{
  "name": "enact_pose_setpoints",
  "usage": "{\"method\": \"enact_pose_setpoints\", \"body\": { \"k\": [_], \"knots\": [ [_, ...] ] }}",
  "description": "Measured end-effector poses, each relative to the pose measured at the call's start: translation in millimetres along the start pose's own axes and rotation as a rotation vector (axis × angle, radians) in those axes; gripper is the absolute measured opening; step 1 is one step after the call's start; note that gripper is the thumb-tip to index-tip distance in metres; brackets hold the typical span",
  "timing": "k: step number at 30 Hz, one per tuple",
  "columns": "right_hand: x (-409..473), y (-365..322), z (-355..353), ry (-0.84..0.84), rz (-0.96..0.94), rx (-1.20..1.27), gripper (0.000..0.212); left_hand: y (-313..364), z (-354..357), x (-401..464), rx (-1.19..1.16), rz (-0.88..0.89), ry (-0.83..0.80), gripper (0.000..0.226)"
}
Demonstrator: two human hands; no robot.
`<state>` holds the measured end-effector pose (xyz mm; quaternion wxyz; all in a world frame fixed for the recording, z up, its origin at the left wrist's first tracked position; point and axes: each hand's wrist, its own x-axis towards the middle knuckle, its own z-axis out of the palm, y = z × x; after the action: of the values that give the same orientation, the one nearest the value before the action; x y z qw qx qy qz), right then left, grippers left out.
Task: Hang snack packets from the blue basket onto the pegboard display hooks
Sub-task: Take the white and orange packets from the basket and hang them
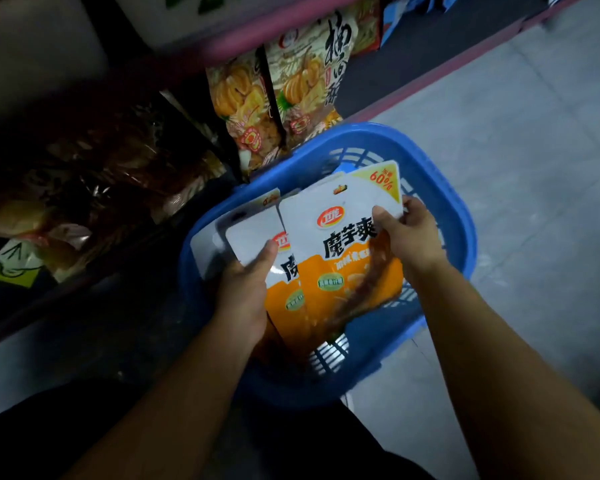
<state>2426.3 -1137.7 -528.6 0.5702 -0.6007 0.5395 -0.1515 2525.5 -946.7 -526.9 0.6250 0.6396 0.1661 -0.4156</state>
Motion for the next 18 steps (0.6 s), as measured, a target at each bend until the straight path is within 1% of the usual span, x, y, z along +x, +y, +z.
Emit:
{"method": "enact_pose_setpoints", "body": {
  "k": [2,5,7,9,12,15,18],
  "knots": [
    [-22,-26,-10,0.041,-0.025,0.039,0.012,19,-1,-25,-0.014,0.057,-0.021,0.007],
    [-67,-78,-29,0.114,-0.029,0.152,0.018,59,-3,-74,0.010,0.191,0.014,0.019],
    [-102,-122,-44,0.131,-0.030,0.188,0.016,95,-5,-116,0.036,0.263,0.054,0.014],
    [-141,-170,-56,0.124,-0.026,0.210,0.011,136,-7,-165,0.037,0.313,0.081,0.008],
    [-198,-247,-69,0.089,-0.042,0.261,0.006,201,-11,-240,0.014,0.381,0.109,0.011],
    [-254,-327,-76,0.065,-0.111,0.283,0.009,270,-24,-317,0.015,0.442,0.125,0.009],
    [-305,-401,-74,0.021,-0.209,0.314,0.006,328,-49,-385,0.040,0.527,0.147,0.005]
  ]
}}
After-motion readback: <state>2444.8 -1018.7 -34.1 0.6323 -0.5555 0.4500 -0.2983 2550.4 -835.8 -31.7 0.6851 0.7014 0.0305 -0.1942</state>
